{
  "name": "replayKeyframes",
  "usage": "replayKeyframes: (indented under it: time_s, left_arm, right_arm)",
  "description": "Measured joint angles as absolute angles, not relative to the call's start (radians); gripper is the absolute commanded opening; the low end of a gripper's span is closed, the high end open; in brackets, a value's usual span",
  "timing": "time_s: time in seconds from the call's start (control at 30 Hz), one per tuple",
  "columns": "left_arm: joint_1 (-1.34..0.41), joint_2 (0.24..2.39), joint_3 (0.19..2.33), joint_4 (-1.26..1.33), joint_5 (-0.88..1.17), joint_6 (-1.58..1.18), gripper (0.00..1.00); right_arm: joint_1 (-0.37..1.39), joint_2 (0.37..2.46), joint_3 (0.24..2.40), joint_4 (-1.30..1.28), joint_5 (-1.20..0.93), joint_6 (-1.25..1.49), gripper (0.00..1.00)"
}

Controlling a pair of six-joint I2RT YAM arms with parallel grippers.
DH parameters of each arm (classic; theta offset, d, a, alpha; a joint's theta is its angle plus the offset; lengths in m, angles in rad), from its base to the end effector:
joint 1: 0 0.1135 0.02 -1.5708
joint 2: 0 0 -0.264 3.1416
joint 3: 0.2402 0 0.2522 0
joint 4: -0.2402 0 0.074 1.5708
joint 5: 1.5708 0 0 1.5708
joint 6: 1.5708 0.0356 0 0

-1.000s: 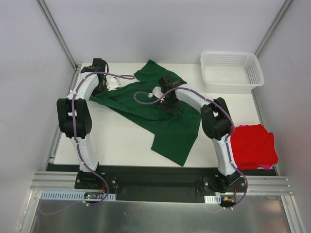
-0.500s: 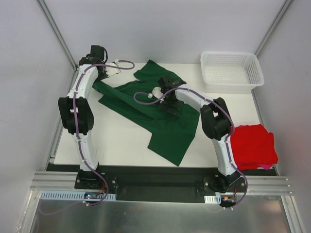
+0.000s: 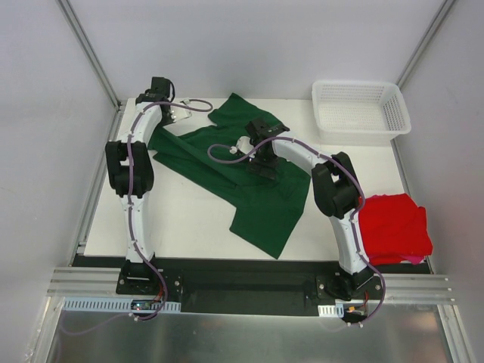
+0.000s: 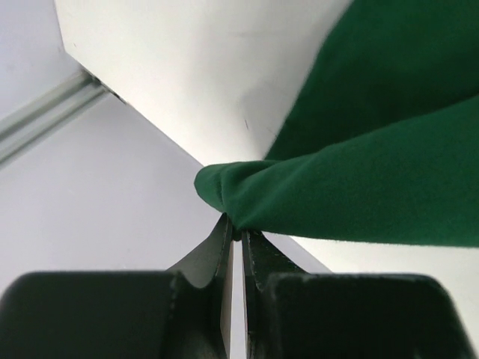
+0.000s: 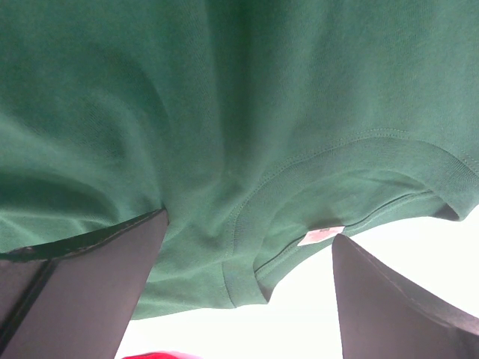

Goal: Fold and stack the t-shirts

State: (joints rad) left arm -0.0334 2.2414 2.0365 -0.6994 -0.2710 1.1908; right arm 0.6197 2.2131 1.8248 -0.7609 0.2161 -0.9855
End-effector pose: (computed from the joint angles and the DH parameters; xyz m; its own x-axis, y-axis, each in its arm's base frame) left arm 0.5031 -0.0073 0.2441 -0.4151 0.9091 -0.0339 0.6801 0.3348 0.6522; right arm 0.3887 0.2680 0.1884 0.0030 -0.9980 -0.0630 -0.8931 0.0257 -0.4492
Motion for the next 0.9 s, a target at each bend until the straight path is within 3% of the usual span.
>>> replayKeyframes:
  time_s: [0.2, 0.23, 0.3, 0.33, 0.37, 0.63, 0.9]
  left_arm:
    - [-0.043, 2.344, 2.142, -0.609, -0.282, 1.224, 0.00]
    - [-0.047, 2.349, 2.148, -0.586, -0.291, 1.229, 0.05]
    - [-0.048, 2.351, 2.148, -0.545, -0.307, 1.240, 0.56]
    - [-0.053, 2.351, 2.148, -0.525, -0.317, 1.249, 0.94]
    - [-0.053, 2.351, 2.146, -0.504, -0.326, 1.253, 0.99]
    - [-0.065, 2.220, 1.893, -0.401, -0.353, 1.192, 0.99]
    - [-0.070, 1.917, 1.579, -0.463, -0.254, 1.005, 0.85]
  right_arm:
    - [0.620, 2.213, 1.825, -0.761, 0.216, -0.986, 0.96]
    - [0.620, 2.214, 1.825, -0.761, 0.216, -0.986, 0.96]
    - [0.620, 2.213, 1.825, -0.761, 0.216, -0.986, 0.96]
    - [0.620, 2.213, 1.825, -0.761, 0.216, -0.986, 0.96]
    - [0.620, 2.213, 1.825, -0.761, 0.216, -0.986, 0.96]
    - [0.628, 2.214, 1.825, -0.767, 0.216, -0.988, 0.96]
    - [0.629, 2.214, 1.825, -0.778, 0.200, -0.988, 0.96]
